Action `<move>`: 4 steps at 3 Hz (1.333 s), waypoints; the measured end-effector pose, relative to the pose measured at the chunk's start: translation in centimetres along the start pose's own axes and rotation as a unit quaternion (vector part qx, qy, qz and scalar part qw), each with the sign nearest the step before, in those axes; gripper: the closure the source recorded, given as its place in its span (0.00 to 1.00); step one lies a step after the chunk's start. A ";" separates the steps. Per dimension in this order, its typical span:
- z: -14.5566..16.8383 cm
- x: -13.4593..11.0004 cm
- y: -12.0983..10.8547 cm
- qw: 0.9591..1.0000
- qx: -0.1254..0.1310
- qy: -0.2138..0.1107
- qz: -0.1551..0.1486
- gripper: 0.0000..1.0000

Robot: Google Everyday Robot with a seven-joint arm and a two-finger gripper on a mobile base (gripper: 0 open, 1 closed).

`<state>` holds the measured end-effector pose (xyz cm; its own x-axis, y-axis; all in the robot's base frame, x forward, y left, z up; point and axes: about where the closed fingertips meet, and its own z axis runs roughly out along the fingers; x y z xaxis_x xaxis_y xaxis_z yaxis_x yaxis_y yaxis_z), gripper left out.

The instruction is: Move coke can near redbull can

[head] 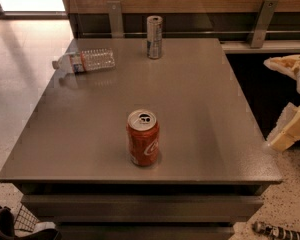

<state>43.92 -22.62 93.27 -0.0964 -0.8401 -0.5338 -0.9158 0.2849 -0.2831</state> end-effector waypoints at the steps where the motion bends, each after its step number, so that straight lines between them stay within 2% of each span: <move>1: 3.1 -2.3 0.5 0.994 -0.008 -0.113 -0.002 0.00; 2: 4.4 -7.3 2.9 0.968 -0.036 -0.245 0.035 0.00; 3: 4.7 -11.0 4.7 0.942 -0.069 -0.316 0.086 0.00; 4: 4.7 -11.0 4.7 0.942 -0.069 -0.316 0.086 0.00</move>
Offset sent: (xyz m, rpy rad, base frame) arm -0.0149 0.1317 0.0247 0.8306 -0.0405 0.1488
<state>42.52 -9.85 94.03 -0.0361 -0.3321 -0.9425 -0.9538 0.2930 -0.0668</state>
